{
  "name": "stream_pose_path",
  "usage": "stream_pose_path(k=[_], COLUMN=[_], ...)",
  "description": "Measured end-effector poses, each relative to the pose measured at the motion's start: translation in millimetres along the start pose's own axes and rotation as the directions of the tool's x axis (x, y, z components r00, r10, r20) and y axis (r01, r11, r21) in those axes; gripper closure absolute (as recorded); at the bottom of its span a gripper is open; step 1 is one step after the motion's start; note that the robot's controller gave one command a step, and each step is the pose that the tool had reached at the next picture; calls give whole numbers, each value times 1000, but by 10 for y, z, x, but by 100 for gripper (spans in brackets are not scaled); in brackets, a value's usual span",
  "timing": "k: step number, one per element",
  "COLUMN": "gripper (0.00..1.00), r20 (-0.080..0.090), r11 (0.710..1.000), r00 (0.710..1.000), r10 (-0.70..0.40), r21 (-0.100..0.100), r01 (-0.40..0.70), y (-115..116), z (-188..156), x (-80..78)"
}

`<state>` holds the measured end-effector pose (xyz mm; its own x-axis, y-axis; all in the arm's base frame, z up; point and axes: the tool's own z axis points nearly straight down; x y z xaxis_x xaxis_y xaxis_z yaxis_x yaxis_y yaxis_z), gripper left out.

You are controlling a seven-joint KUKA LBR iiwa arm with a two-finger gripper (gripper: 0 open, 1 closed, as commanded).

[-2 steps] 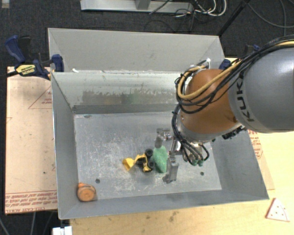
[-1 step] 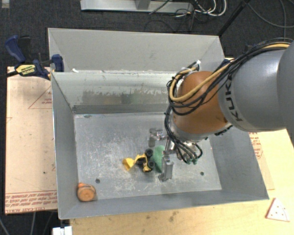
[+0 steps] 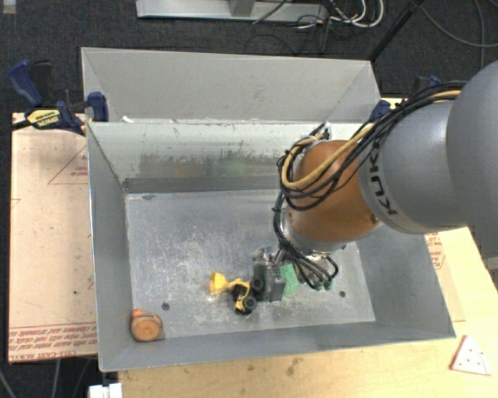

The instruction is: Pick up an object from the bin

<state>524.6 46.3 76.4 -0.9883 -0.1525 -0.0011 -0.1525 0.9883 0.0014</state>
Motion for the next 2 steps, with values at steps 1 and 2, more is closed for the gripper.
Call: stream_pose_path(k=[1, 2], gripper=[0, 100], r20=[0, 0], r11=[1000, 1000], r00=[1000, 1000], r10=[0, 0], r21=[0, 0], r01=[0, 0], y=[0, -1], z=[0, 0], x=[1, 1])
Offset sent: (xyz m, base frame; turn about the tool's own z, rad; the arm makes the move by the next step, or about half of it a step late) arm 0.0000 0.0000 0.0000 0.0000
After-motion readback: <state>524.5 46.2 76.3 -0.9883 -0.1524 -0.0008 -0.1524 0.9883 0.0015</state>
